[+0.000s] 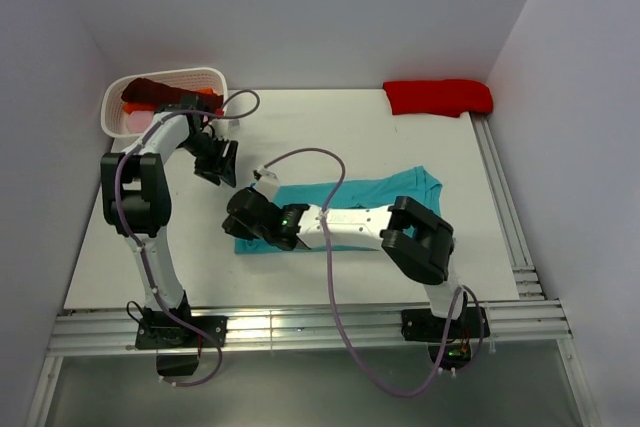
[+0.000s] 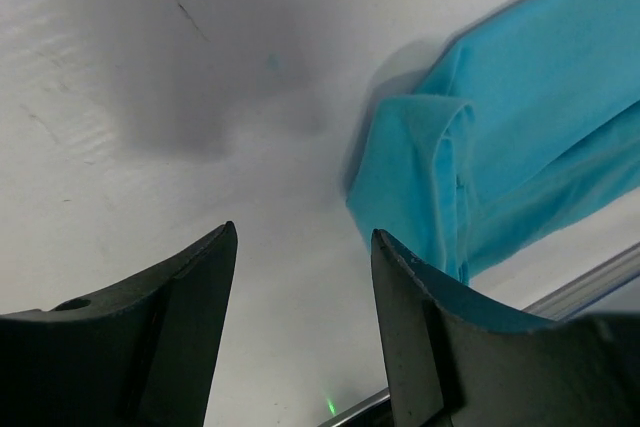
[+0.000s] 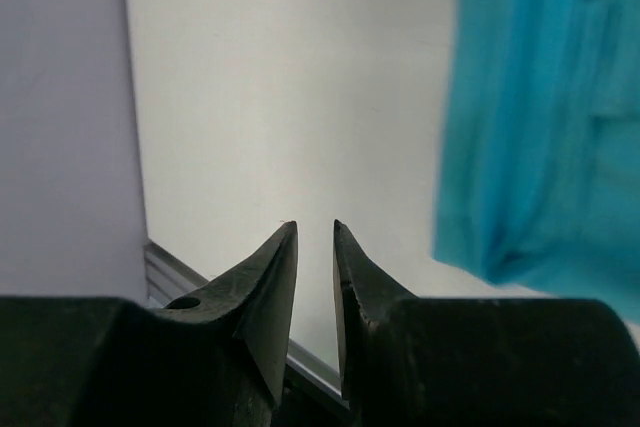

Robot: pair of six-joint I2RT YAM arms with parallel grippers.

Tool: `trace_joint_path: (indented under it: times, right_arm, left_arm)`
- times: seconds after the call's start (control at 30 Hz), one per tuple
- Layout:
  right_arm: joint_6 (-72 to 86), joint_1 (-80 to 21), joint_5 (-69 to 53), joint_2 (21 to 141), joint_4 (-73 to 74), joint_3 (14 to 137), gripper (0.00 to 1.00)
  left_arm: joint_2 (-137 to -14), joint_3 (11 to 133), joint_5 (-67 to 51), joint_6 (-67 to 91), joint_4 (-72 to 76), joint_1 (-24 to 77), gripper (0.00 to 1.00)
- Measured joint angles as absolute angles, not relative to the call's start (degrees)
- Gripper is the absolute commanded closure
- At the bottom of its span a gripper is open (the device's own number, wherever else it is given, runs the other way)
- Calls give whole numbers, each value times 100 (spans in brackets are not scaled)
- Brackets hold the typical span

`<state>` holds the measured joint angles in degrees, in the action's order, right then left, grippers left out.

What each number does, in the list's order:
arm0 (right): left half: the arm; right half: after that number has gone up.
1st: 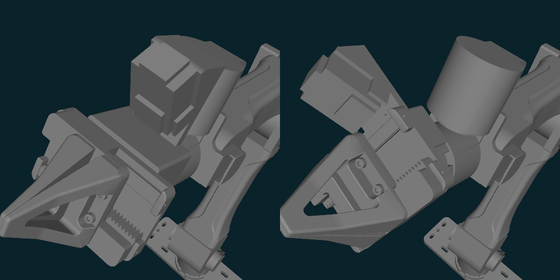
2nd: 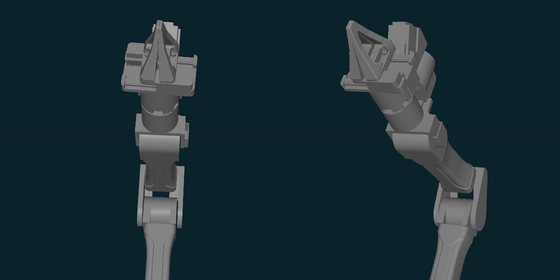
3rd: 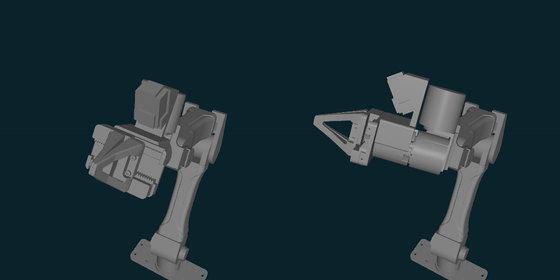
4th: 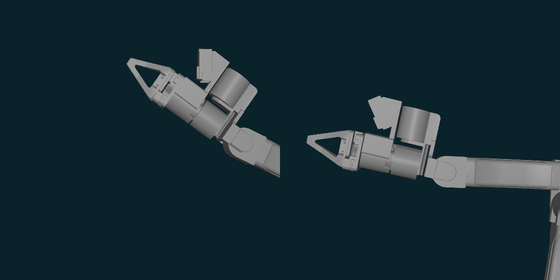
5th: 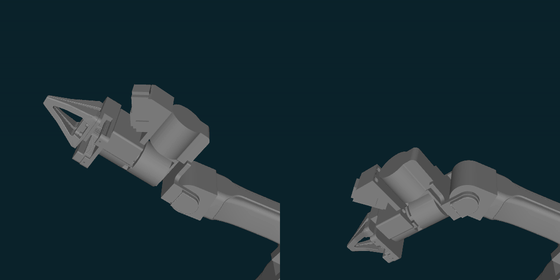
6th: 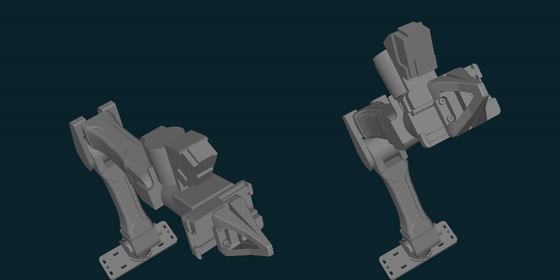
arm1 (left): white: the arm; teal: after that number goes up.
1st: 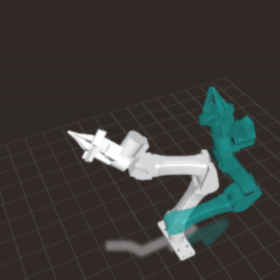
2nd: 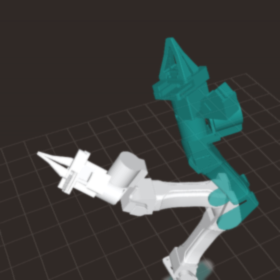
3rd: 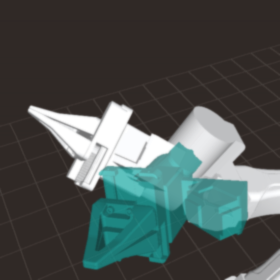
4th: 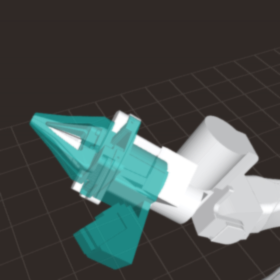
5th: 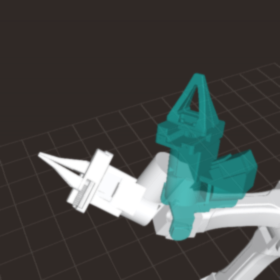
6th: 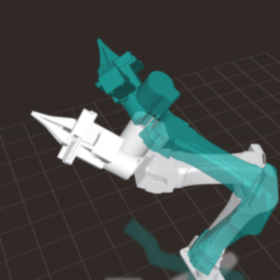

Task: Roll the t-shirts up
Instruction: Roll the tshirt

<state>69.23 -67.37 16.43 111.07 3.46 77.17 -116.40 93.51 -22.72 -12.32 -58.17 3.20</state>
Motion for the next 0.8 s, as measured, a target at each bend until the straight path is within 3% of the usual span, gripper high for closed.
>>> trace_joint_path:
  times: [0.23,0.8]
  right_arm:
    - [6604,-6711,1538,11789,779,8654,73]
    - [6814,-6425,1653,11756,1090,7730,75]
  left_arm:
    - [-11671,9091,-2875,-1459,-5876,196,39]
    - [-11987,8757,-3822,-1865,-5927,108,36]
